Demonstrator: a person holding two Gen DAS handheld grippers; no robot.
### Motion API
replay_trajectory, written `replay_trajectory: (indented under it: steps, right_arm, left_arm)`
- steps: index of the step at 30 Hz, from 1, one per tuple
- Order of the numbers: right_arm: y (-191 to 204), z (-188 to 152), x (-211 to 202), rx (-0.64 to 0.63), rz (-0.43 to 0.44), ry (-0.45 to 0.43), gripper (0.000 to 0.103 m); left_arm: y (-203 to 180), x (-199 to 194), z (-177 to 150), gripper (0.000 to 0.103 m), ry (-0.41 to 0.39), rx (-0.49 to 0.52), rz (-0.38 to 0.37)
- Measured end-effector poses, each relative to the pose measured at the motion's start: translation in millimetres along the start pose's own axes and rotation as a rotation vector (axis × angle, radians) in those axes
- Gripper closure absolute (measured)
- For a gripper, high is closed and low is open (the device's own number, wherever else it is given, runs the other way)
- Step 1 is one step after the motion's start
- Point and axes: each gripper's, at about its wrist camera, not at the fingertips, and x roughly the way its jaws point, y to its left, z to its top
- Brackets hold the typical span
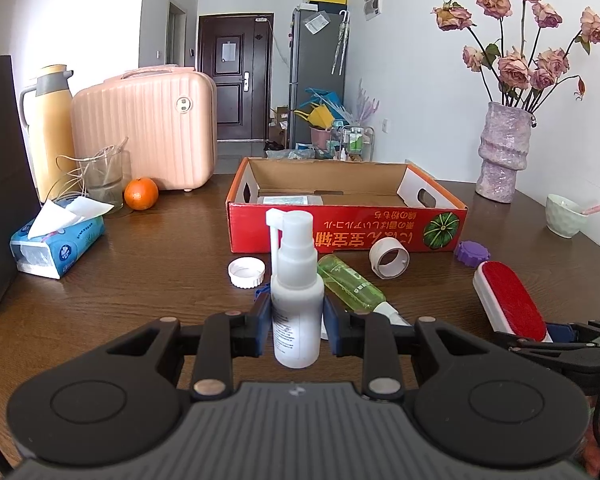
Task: Organize rigid objects
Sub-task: 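Close the right tool on the red lint brush and lift it while the left tool holds the spray bottle, then carry the spray bottle and lint brush with both tools over the cardboard box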
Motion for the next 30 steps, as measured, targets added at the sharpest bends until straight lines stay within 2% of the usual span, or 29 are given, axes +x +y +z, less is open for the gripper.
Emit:
replay_trajectory:
  steps: [17,30]
  right_arm:
    - [20.7,32.0,-14.0,-0.056,0.096,-0.087,0.048]
    - [37.6,68.6,-7.5,-0.085,0.153,-0.140,0.048]
  left_arm:
    - [-9.4,7.1,19.6,0.075,-0.019,0.014,0.017]
    - [-17.4,22.3,49.0,0.075,-0.050,0.026,0.028]
